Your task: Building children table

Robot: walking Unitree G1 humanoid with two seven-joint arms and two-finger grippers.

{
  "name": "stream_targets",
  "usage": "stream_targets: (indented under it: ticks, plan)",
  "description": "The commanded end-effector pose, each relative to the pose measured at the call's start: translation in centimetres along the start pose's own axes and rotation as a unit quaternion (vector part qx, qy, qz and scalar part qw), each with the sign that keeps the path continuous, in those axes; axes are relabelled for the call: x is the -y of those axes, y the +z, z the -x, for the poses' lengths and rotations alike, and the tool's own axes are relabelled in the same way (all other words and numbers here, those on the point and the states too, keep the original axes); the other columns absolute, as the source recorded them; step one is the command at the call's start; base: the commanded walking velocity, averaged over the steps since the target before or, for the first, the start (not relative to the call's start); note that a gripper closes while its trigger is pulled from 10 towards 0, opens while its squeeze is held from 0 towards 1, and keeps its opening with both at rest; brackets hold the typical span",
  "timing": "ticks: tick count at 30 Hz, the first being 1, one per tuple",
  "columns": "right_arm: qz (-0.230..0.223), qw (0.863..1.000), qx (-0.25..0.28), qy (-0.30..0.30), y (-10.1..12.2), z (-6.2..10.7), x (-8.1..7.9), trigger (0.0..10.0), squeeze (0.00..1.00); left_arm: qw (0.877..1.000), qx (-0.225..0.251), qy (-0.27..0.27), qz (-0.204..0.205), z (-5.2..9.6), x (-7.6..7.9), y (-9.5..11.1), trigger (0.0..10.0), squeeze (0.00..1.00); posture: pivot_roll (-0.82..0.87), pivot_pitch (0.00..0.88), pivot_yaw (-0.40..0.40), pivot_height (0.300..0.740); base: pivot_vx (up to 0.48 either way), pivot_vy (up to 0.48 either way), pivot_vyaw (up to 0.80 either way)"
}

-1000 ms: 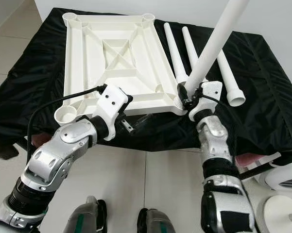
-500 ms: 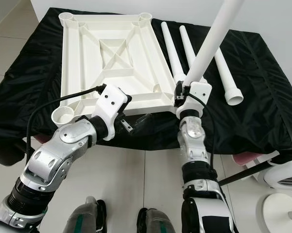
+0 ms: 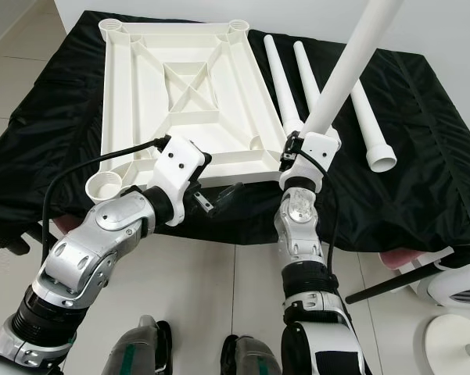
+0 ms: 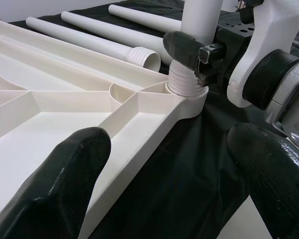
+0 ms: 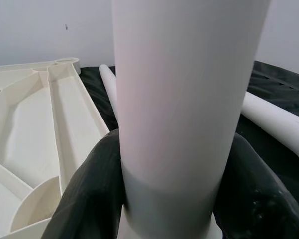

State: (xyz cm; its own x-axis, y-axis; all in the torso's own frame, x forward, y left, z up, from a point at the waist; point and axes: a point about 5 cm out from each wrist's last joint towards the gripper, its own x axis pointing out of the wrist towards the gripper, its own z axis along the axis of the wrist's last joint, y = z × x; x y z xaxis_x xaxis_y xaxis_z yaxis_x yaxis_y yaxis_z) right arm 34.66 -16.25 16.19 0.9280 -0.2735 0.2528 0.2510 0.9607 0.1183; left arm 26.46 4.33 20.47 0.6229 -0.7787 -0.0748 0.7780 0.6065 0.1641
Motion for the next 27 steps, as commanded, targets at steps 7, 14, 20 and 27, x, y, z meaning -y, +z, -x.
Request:
stream_targets:
  ticks: [7,14,20,27]
  plan:
    - [0.023,1.0,-0.018,0.0,-0.9,0.2,1.8,10.0,1.0,1.0,0.003,-0.012,0.002,0.0,0.5,0.1,10.0,0.0,0.12,0.096,-0.082,0.74,0.0,0.0,0.0]
    - [0.002,0.996,-0.021,0.085,-0.8,0.0,1.8,10.0,0.0,1.0,0.005,-0.012,0.001,-0.1,0.5,0.0,10.0,0.0,0.11,0.089,-0.083,0.74,0.0,0.0,0.0]
    - [0.002,0.986,-0.018,0.163,-0.3,-0.5,2.1,10.0,0.0,1.0,0.005,-0.013,0.001,-0.2,0.5,0.0,10.0,0.0,0.11,0.083,-0.084,0.74,0.0,0.0,0.0]
    - [0.0,0.958,-0.025,0.287,0.5,-1.2,3.1,10.0,0.0,1.0,0.007,-0.017,0.002,-0.3,0.7,0.0,10.0,0.0,0.11,0.073,-0.086,0.74,0.0,0.0,0.0]
